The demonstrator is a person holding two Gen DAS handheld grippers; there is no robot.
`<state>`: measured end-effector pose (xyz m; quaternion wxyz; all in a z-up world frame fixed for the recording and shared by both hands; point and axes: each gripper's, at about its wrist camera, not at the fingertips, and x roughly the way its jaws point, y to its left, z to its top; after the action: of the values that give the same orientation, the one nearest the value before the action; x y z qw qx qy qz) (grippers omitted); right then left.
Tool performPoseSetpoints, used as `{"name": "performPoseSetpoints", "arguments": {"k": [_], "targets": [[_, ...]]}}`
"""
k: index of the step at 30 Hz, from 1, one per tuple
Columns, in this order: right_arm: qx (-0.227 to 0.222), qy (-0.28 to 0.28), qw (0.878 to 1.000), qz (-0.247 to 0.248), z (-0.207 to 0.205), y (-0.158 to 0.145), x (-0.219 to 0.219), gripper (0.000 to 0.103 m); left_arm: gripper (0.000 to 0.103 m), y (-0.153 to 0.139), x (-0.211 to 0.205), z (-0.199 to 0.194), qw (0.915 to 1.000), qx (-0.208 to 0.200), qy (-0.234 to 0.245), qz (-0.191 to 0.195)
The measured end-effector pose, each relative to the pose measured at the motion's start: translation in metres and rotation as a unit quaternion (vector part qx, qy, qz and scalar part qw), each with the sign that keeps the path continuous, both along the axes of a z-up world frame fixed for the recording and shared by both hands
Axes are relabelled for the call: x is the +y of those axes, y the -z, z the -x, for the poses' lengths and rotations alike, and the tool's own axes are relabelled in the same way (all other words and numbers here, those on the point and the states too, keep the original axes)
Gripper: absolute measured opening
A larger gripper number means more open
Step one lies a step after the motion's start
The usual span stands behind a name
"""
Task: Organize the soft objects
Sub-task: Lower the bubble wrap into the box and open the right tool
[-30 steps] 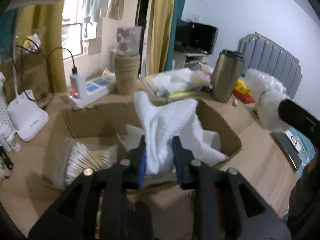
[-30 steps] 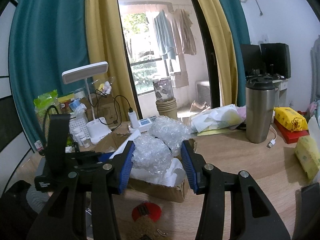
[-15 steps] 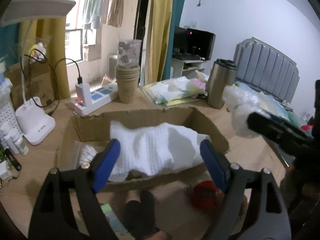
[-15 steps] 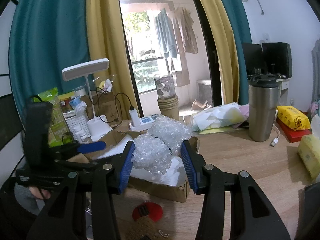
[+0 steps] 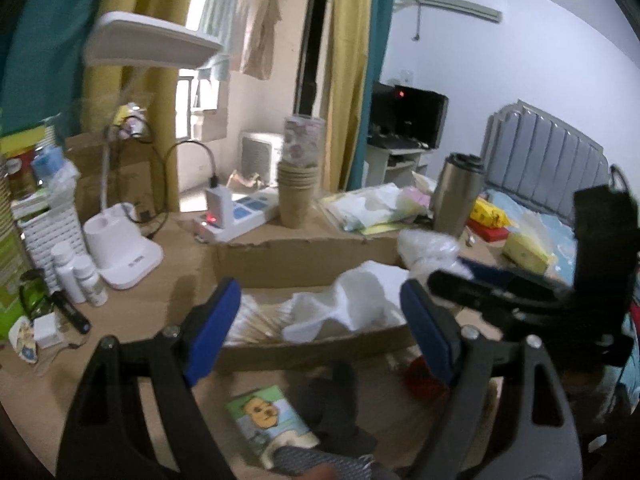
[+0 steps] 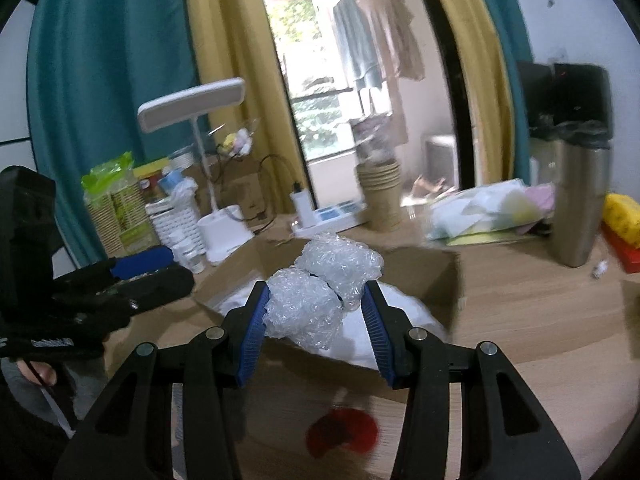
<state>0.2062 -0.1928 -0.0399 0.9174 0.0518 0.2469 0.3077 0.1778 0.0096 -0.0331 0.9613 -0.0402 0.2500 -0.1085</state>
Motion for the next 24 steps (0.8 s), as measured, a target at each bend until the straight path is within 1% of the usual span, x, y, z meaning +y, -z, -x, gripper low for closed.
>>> {"name": "performPoseSetpoints", "arguments": {"k": [4,6,12,15,17,19,20,21,24], "targets": [[0.018,-0.025,1.000,0.002,-0.008,0.005,0.022,0.049,0.083,-0.003,0.016,0.009,0.9998,-0.006,-0.017,0.010],[0.040,-0.038,0.998,0.001,-0.018,0.009,0.032,0.049,0.083,-0.003,0.022,0.011,0.9996,-0.007,-0.022,0.013],[0.090,-0.011,0.996,0.026,-0.042,0.028,0.044,0.049,0.083,0.004,0.030,0.015,0.9994,0.001,-0.029,0.020],[0.117,-0.016,0.992,0.044,-0.048,0.038,0.048,0.050,0.083,0.008,0.030,0.017,0.9994,0.006,-0.030,0.020],[0.114,-0.014,0.991,0.061,-0.047,0.039,0.052,0.053,0.083,0.010,0.032,0.018,0.9993,0.007,-0.029,0.021],[0.115,-0.010,0.991,0.068,-0.047,0.039,0.053,0.058,0.083,0.011,0.033,0.019,0.9993,0.008,-0.030,0.022],[0.118,-0.006,0.990,0.070,-0.048,0.039,0.051,0.062,0.083,0.011,0.033,0.019,0.9993,0.009,-0.030,0.021],[0.121,-0.002,0.990,0.070,-0.049,0.040,0.050,0.064,0.083,0.012,0.033,0.019,0.9993,0.010,-0.031,0.020],[0.114,0.006,0.992,0.062,-0.045,0.033,0.044,0.065,0.083,0.012,0.037,0.018,0.9990,0.012,-0.029,0.030]]}}
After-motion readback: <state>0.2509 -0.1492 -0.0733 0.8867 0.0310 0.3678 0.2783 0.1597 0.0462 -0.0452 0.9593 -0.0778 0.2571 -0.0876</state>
